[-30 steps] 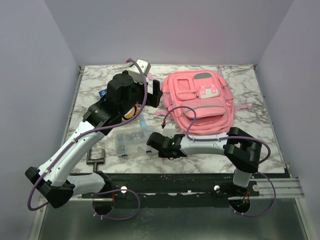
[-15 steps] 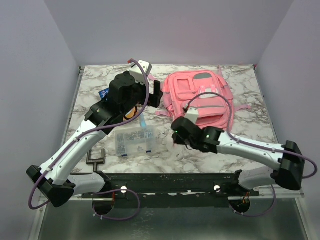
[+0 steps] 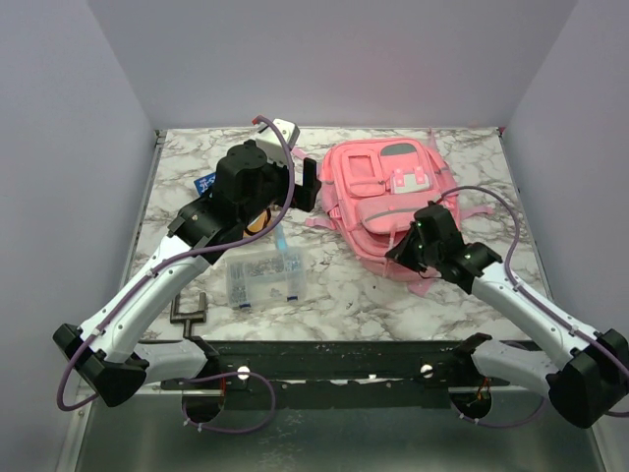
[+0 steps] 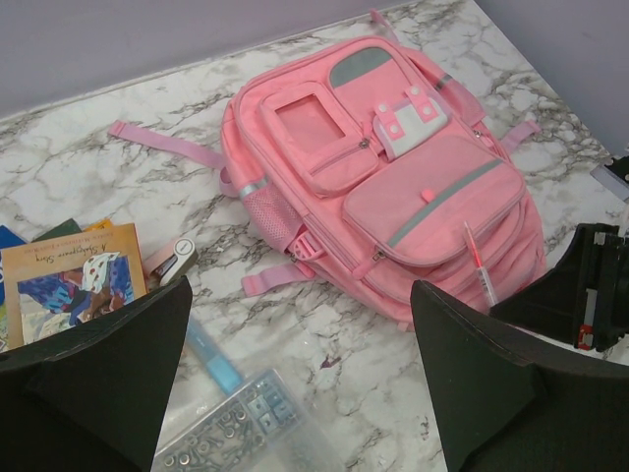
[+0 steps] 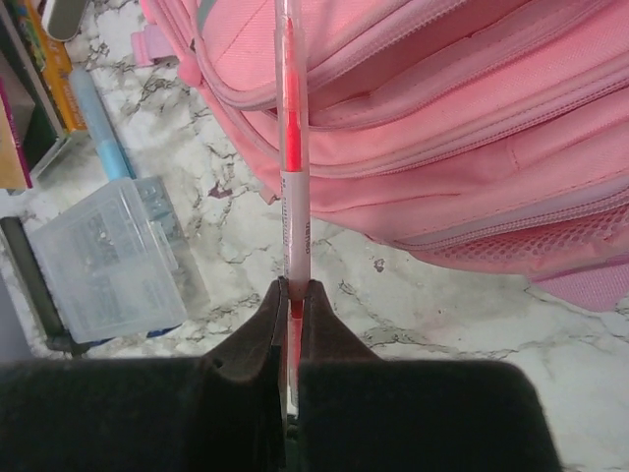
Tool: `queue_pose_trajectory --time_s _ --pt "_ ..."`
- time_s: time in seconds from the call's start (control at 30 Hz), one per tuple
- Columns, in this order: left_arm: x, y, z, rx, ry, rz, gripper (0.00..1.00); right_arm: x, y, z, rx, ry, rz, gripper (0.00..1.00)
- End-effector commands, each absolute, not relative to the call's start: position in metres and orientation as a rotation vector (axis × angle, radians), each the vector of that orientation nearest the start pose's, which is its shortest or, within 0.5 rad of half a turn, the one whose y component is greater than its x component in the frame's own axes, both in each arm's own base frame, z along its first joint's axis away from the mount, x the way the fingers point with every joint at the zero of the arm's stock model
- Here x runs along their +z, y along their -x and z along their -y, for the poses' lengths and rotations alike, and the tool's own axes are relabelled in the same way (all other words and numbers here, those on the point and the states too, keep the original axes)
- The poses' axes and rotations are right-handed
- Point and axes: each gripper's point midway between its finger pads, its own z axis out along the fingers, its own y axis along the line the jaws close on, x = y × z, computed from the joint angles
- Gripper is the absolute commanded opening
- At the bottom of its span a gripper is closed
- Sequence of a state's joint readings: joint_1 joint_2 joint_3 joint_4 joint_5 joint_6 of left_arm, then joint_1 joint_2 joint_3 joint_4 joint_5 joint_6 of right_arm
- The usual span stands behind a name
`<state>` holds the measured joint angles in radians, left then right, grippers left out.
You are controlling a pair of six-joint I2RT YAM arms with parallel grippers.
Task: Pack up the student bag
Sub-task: Place the stationery in the student bag.
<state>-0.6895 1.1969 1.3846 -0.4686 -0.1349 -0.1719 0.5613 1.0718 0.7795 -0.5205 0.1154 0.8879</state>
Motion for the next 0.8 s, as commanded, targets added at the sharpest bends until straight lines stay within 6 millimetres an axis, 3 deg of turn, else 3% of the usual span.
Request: queue_pose_trajectory --time_s 0.0,0.17,0.3,0.47,0.6,0.77 --pt "0.355 -0.303 0.233 -0.489 -0.395 -1.830 0.95 0.122 -0.246 -0.163 0.686 -0.474 -2.458 0.01" --pt "0.358 -0.300 0.232 -0.482 -0.396 -1.820 0.95 0.118 -0.248 -0.145 0.763 -0.532 -2.470 0.01" --pt "0.361 -0.299 0.234 -0.492 -0.403 -1.814 0.95 0.121 -0.242 -0.118 0.597 -0.548 -2.442 0.01" --pt "0.362 -0.295 0.235 -0.497 -0.411 -1.809 0.95 0.105 -0.233 -0.086 0.483 -0.699 -2.439 0.00" --pt "0.359 -0.294 0.239 -0.484 -0.426 -1.810 0.95 0.105 -0.236 -0.081 0.493 -0.766 -2.393 0.01" --pt "0.356 -0.291 0.246 -0.507 -0.445 -1.819 0.96 0.100 -0.249 -0.091 0.570 -0.763 -2.399 0.01"
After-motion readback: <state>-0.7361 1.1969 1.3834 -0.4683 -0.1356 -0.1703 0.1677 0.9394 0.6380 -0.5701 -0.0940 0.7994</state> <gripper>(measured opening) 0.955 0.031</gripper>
